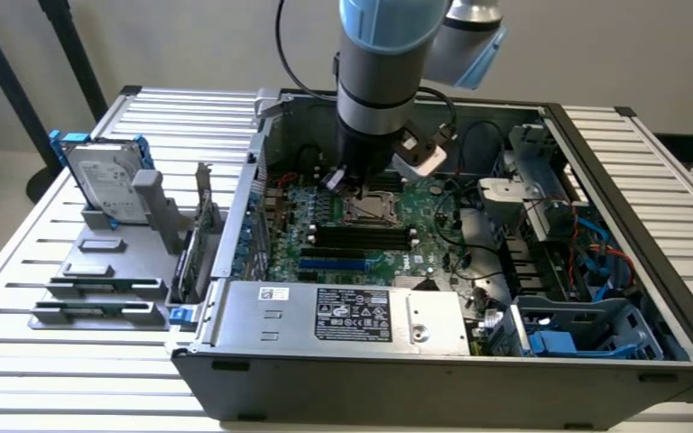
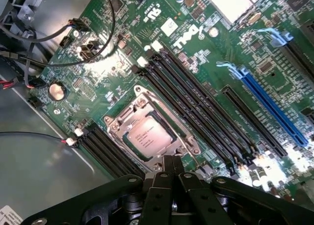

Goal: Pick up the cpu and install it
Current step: 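Install the first cpu locking lever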

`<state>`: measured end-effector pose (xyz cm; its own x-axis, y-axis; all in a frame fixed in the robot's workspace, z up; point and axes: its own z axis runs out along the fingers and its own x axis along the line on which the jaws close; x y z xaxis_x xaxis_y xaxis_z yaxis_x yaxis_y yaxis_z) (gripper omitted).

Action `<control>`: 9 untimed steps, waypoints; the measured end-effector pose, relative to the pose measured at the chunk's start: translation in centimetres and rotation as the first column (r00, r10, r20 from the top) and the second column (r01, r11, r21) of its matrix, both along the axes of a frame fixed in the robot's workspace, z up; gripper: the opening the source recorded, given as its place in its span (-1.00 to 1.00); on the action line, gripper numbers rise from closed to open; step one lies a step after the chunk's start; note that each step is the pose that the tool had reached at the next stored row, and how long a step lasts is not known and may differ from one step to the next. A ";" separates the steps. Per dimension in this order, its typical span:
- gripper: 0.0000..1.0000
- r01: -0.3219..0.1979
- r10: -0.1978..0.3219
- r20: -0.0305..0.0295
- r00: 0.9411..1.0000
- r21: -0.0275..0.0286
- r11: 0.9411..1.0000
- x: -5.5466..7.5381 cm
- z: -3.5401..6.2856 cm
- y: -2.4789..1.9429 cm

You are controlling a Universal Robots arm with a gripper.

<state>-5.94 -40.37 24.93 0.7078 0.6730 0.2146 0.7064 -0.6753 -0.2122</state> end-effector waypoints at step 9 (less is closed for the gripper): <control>-0.79 0.003 -0.003 -0.009 1.000 0.000 1.000 -0.6 0.37 -1.33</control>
